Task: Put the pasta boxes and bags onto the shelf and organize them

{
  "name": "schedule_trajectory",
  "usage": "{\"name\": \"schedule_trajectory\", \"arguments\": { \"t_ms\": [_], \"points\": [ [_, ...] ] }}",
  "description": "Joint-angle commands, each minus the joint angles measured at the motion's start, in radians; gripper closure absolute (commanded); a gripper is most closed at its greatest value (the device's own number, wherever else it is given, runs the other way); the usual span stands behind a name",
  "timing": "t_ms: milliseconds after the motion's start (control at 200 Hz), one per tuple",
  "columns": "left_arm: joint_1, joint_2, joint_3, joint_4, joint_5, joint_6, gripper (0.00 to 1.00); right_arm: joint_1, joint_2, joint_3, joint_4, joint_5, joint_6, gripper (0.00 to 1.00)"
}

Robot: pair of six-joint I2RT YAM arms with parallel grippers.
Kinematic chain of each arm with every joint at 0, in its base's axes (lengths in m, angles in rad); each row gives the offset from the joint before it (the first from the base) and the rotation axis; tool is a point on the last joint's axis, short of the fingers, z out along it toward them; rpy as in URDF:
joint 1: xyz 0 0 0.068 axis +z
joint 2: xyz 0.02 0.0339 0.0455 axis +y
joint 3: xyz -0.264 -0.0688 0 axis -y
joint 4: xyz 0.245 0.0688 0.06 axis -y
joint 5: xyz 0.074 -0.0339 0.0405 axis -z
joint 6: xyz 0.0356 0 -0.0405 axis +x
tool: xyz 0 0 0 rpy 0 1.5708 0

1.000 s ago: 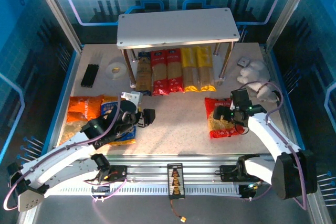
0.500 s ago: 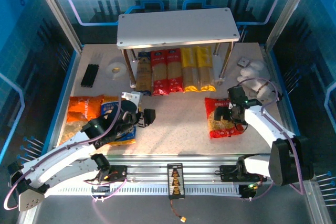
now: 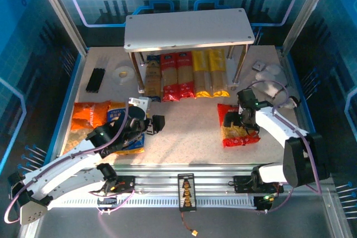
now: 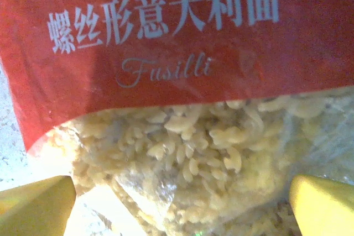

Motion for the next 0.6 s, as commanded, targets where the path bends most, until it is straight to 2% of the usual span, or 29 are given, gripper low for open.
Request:
{"name": "schedule_trajectory", "arguments": {
  "t_ms": [0,330,480,595],
  "points": [
    [0.008,-0.016,-0.01,0.001,-0.013,-0.005,0.3,0.009,0.036,0.038,-0.024,0.0,-0.006,0.0],
    [0.013,-0.03,-0.009,-0.008,-0.014,-0.002,0.3,0.009,0.114,0.061,-0.026,-0.057,-0.027,0.0],
    [0.017,-0.029,-0.007,-0.009,-0.015,0.001,0.3,0.009,0.111,0.043,-0.026,-0.075,-0.031,0.08],
    [0.017,-0.029,-0.006,-0.005,-0.012,0.003,0.3,0.009,0.101,0.027,-0.028,-0.083,-0.03,0.24]
  ]
}}
